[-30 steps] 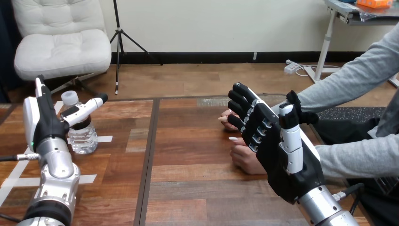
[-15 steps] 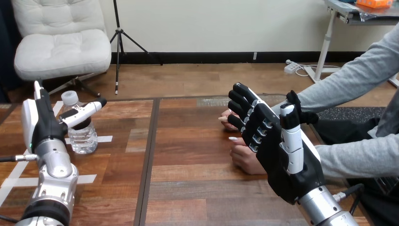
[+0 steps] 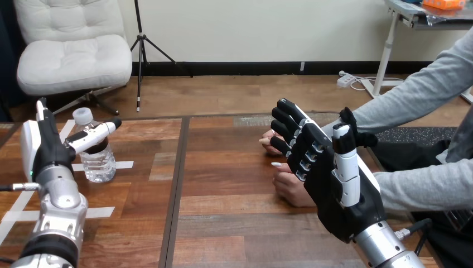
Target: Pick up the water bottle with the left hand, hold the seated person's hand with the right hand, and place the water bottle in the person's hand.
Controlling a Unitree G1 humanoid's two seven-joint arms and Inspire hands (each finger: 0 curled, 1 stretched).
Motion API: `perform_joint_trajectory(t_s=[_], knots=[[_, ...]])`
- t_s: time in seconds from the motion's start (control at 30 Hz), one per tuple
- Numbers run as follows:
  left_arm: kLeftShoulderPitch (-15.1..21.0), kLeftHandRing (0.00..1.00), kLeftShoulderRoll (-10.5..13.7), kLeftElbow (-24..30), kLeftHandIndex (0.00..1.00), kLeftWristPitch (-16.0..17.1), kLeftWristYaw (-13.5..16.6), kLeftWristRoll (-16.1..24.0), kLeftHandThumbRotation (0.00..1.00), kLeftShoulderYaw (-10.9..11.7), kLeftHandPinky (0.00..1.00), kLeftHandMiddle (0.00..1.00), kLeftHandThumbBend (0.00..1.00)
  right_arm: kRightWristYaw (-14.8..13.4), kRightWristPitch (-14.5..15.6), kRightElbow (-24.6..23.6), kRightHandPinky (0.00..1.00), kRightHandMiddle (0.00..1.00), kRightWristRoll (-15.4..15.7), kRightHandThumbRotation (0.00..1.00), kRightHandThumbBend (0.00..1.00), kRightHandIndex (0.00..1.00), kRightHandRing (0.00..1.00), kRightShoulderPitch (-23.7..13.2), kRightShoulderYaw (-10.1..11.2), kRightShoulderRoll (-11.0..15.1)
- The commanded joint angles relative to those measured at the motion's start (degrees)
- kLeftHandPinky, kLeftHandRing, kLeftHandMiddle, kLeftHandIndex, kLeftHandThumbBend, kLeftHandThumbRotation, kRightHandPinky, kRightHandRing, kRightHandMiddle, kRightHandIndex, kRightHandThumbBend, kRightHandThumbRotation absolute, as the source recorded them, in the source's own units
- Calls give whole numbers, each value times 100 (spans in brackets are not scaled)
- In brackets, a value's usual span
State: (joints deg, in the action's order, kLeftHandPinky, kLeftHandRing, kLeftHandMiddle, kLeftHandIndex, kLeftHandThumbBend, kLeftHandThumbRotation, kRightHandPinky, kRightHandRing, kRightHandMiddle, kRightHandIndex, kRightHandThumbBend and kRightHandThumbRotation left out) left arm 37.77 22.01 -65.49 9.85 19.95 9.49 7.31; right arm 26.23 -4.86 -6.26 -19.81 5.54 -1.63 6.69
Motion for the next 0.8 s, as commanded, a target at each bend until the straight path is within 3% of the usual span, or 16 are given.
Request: perform_joint_trajectory(t_s=[0.0,0.77], knots=[[654,100,163,-73,100,-31,-107,3,29,-53,93,100,100,-27,-25,-293,100,98,-57,100,86,95,99,-190,30,-34],[888,100,233,-251,100,-418,-562,-88,27,-20,96,100,100,-15,-29,-312,100,97,-85,100,86,95,99,-199,25,-49]])
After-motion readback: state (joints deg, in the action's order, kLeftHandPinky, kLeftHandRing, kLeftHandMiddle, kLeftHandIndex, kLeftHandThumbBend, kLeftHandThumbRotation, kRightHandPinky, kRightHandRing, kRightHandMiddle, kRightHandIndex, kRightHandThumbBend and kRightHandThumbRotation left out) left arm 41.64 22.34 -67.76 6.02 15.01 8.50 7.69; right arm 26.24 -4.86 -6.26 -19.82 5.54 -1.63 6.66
